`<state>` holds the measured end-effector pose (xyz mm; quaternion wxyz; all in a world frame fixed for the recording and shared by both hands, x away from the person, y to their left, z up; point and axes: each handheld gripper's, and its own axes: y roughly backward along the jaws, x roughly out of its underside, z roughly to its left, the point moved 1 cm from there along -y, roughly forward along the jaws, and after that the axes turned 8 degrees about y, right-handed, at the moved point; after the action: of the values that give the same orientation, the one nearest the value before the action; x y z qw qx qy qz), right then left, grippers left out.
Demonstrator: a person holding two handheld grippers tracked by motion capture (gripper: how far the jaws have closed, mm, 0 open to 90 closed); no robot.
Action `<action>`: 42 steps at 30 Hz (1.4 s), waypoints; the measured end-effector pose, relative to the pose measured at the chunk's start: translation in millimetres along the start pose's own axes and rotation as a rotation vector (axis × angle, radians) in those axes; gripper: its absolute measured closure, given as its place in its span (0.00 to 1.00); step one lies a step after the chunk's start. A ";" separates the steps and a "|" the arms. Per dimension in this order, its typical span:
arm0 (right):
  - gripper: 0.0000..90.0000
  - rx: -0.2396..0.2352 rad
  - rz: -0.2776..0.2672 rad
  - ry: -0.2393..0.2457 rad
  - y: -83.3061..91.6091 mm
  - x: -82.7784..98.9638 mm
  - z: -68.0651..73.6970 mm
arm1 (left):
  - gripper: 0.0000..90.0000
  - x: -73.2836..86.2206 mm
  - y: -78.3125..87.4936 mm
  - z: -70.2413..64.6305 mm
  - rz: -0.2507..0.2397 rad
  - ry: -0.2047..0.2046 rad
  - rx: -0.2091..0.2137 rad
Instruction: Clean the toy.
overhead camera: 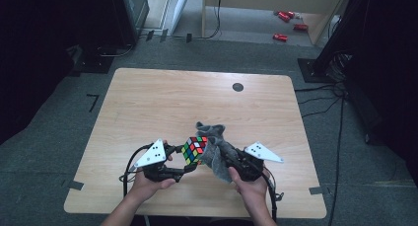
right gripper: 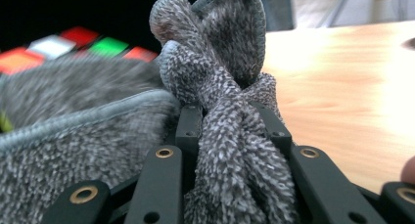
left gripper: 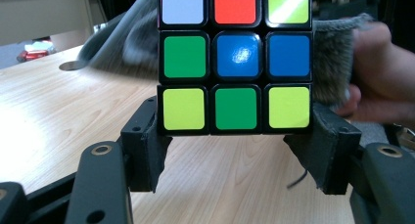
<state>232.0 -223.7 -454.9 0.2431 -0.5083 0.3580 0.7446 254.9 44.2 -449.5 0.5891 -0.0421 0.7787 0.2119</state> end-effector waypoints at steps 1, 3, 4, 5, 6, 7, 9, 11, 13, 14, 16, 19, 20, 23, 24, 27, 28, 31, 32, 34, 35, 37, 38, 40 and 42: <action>0.77 -0.026 0.007 0.004 -3.3 2.4 4.5 | 0.39 -0.1 -0.3 -0.5 -0.001 0.001 0.002; 0.79 -0.058 0.026 0.013 -9.1 7.2 13.1 | 0.39 0.0 0.0 -0.2 0.000 0.002 -0.001; 0.79 -0.059 0.038 0.024 -12.0 10.1 17.4 | 0.39 -0.1 0.7 0.5 -0.003 0.007 -0.003; 0.79 -0.064 0.047 0.030 -13.4 11.8 18.9 | 0.39 -0.3 2.0 1.9 -0.006 0.013 -0.007; 0.79 -0.080 0.061 0.032 -15.3 14.2 20.1 | 0.39 -0.8 3.5 3.5 -0.011 0.022 -0.012; 0.79 -0.105 0.074 0.037 -17.4 16.7 20.8 | 0.39 -1.5 5.3 5.5 -0.020 0.032 -0.017; 0.78 -0.168 0.131 0.062 -22.5 21.8 24.5 | 0.39 -2.8 8.7 9.7 -0.033 0.053 -0.020; 0.78 -0.157 0.184 0.125 -26.3 25.2 29.2 | 0.39 -3.3 11.2 12.3 -0.032 0.059 -0.030; 0.78 -0.115 0.169 0.127 -24.9 22.5 26.3 | 0.39 -3.2 11.9 13.0 -0.028 0.061 -0.027; 0.78 -0.097 0.139 0.095 -21.9 19.0 22.1 | 0.39 -3.2 11.3 12.9 -0.024 0.060 -0.025; 0.78 -0.041 0.063 0.045 -12.8 10.9 13.3 | 0.39 -2.6 8.5 11.2 -0.009 0.049 -0.025; 0.78 -0.015 -0.043 -0.009 -0.2 2.1 5.9 | 0.39 -1.1 2.8 7.3 0.014 0.033 -0.019; 0.78 -0.019 -0.045 0.002 0.4 1.6 6.1 | 0.39 -1.0 1.5 6.1 0.017 0.033 -0.013; 0.78 -0.070 0.001 0.005 -5.9 8.1 11.9 | 0.39 -1.2 -0.2 3.8 0.016 0.031 -0.007; 0.78 -0.080 0.021 0.009 -8.7 11.3 14.5 | 0.39 -1.4 0.5 4.3 0.014 0.036 -0.005; 0.77 -0.164 0.116 0.029 -19.2 19.6 17.0 | 0.39 -2.6 4.9 9.1 -0.006 0.060 -0.007; 0.77 -0.179 0.149 0.046 -22.0 22.3 17.4 | 0.39 -3.0 6.4 11.0 -0.011 0.067 -0.012; 0.76 -0.064 0.186 0.147 -25.6 28.0 14.0 | 0.39 -2.7 9.8 15.4 -0.010 0.078 -0.028; 0.75 -0.014 0.195 0.174 -25.9 29.2 10.8 | 0.39 -2.3 10.3 16.4 -0.005 0.079 -0.036; 0.73 0.074 0.212 0.226 -26.6 32.0 2.9 | 0.39 -1.7 10.6 18.5 0.005 0.089 -0.047; 0.70 0.097 0.220 0.245 -27.1 33.2 0.6 | 0.39 -1.7 10.5 19.4 0.009 0.094 -0.052; 0.64 0.121 0.240 0.274 -29.2 36.6 -5.1 | 0.39 -1.6 9.9 20.8 0.016 0.102 -0.062; 0.58 0.111 0.255 0.277 -30.7 38.3 -7.6 | 0.39 -1.4 9.5 21.2 0.019 0.107 -0.069; 0.49 0.082 0.282 0.287 -33.4 41.3 -11.7 | 0.39 -1.0 9.0 22.9 0.029 0.119 -0.075; 0.42 0.072 0.263 0.294 -31.4 41.2 -14.4 | 0.39 -0.6 8.9 24.6 0.036 0.131 -0.084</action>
<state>248.1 -215.4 -505.5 0.1068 -0.5514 0.4794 0.6743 274.4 61.4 -451.7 0.5307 -0.0667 0.8066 0.2516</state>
